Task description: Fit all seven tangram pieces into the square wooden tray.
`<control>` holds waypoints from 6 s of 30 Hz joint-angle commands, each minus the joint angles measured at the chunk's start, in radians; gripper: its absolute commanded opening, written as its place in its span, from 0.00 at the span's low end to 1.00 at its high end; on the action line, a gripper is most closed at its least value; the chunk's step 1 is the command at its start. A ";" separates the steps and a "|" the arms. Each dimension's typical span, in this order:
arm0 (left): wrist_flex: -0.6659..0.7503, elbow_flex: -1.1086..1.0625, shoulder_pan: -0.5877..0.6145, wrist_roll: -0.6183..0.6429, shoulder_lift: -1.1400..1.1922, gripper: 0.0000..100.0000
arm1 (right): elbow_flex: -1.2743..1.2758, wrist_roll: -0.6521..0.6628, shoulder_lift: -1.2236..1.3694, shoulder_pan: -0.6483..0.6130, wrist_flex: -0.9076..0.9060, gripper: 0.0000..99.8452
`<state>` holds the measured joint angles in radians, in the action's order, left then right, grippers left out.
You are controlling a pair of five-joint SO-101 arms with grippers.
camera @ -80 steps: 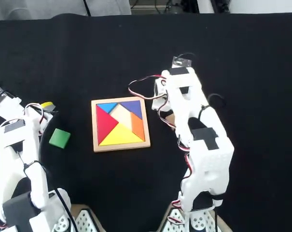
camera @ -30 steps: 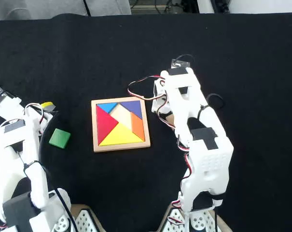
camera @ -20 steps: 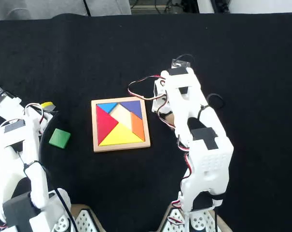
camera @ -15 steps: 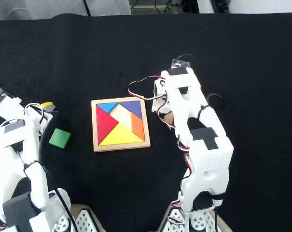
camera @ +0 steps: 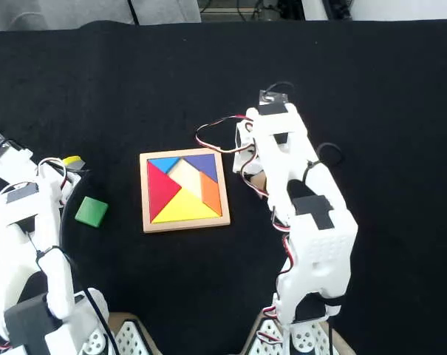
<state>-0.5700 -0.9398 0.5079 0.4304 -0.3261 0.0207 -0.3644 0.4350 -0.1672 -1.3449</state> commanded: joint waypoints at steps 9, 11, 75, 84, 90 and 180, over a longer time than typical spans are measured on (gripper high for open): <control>0.020 0.008 -0.004 -0.006 -0.026 0.33 | -0.005 0.086 -0.320 -0.158 -0.049 0.11; 0.020 0.008 -0.004 -0.006 -0.026 0.33 | -0.024 0.086 -0.311 -0.198 -0.044 0.11; 0.020 0.008 -0.004 -0.006 -0.026 0.33 | -0.377 0.219 0.174 -0.365 0.038 0.02; 0.020 0.008 -0.004 -0.006 -0.026 0.33 | -0.390 0.221 0.170 -0.365 -0.060 0.02; 0.020 0.008 -0.005 -0.006 -0.026 0.33 | -0.440 0.221 0.147 -0.342 -0.084 0.01; -0.456 0.440 -0.134 -1.194 0.482 0.18 | 0.374 0.341 -0.297 0.081 0.706 0.02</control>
<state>-1.0257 -0.5040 0.3805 -0.7557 0.1588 0.4473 -0.0376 0.1373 -0.0767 -0.6360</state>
